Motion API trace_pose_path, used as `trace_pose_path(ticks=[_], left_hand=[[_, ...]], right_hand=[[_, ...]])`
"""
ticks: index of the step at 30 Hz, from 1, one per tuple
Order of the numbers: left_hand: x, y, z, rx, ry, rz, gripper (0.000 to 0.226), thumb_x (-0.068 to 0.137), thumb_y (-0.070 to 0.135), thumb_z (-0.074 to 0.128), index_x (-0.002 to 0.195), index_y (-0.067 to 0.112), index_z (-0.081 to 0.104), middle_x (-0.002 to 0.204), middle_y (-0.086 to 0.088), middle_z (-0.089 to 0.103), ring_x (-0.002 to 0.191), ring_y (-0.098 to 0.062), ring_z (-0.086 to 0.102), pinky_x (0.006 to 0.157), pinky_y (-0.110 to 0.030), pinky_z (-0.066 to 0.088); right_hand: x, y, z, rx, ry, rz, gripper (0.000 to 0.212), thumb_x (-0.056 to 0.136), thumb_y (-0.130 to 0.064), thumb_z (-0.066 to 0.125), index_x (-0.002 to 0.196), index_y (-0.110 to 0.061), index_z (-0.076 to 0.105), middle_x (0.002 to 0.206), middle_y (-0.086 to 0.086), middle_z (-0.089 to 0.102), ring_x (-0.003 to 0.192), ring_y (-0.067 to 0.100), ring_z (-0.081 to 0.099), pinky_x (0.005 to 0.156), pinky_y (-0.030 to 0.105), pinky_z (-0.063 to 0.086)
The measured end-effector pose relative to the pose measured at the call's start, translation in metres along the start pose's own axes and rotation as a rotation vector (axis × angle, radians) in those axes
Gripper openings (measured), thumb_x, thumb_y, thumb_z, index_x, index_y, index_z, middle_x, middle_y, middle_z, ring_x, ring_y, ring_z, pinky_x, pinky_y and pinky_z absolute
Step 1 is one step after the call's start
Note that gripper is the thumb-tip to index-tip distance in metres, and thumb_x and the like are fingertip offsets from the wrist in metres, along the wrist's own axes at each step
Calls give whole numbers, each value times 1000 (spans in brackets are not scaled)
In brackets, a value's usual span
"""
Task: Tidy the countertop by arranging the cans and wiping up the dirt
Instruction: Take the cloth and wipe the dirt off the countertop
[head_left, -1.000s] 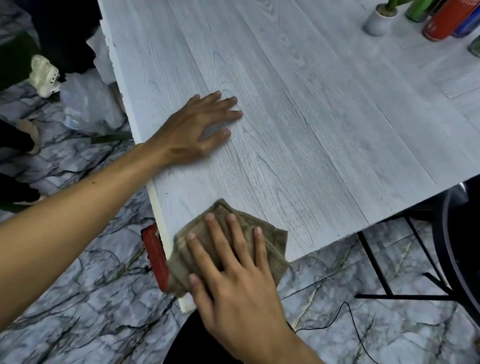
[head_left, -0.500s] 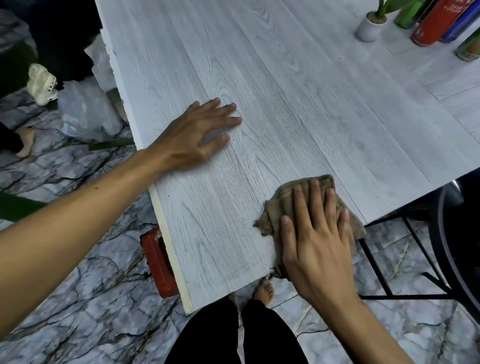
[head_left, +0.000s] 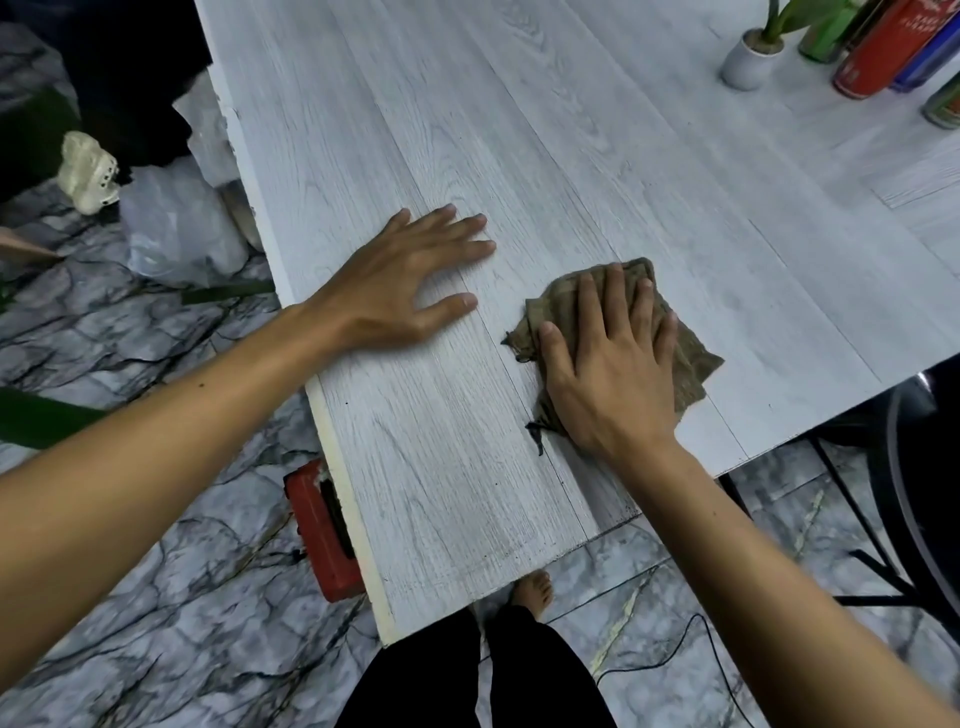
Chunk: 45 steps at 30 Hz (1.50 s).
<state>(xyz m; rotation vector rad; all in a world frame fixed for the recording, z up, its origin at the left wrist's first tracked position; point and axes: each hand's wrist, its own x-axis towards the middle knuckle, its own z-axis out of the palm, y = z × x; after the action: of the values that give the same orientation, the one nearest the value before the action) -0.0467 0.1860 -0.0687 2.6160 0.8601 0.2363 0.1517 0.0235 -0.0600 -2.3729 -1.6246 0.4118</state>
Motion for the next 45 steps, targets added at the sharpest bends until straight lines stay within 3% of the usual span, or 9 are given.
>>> trace_pose_path(ticks=[7,11,17,23,31,38,45], left_hand=[[1,0,-1,-45,9,-26,52,108,39,44,159,33,35,169,12,21,158,-9,7,129,-47,4],[2,3,-1,-64,19,-51,49,109,34,44,158,31,37,169,11,23,158,-10,8,128,-46,4],[4,11,0,-21,4,-44,56,104,46,42,159,34,34,169,12,21,158,-10,7,128,-46,5],[4,20,8,23,-7,-29,59,104,52,40,160,38,29,170,15,16,158,-6,4,128,-49,7],[15,46,23,22,14,0,60,103,54,42,160,37,31,170,15,18,158,-8,6,128,-53,10],[24,55,27,24,20,14,62,103,57,41,160,38,29,170,17,16,158,-6,5,128,-52,10],[43,59,25,27,3,19,64,102,58,42,160,35,30,170,15,17,158,-7,5,128,-50,8]], right_hand=[[10,-7,4,-32,-8,-148,79,100,-69,27,163,-22,16,172,5,2,158,26,-10,125,52,-8],[2,-13,7,-32,-53,-296,74,101,-67,28,163,-28,17,172,0,4,158,24,-8,126,49,-8],[-35,-16,11,-27,-119,-498,67,102,-60,32,161,-29,29,171,-4,12,158,27,-2,125,55,0],[-69,6,10,-19,-116,-532,62,101,-56,39,157,-29,39,171,-5,14,158,25,1,124,58,4],[-87,54,-5,-27,-80,-361,63,104,-53,33,162,-29,26,172,-6,4,158,19,-9,126,55,3],[-57,96,-25,-88,-64,-160,75,100,-70,16,164,-31,9,171,-7,-12,155,18,-23,125,54,-7],[-7,110,-37,-55,-23,-17,77,100,-70,18,164,-29,6,171,-2,-11,156,20,-20,125,53,-9]])
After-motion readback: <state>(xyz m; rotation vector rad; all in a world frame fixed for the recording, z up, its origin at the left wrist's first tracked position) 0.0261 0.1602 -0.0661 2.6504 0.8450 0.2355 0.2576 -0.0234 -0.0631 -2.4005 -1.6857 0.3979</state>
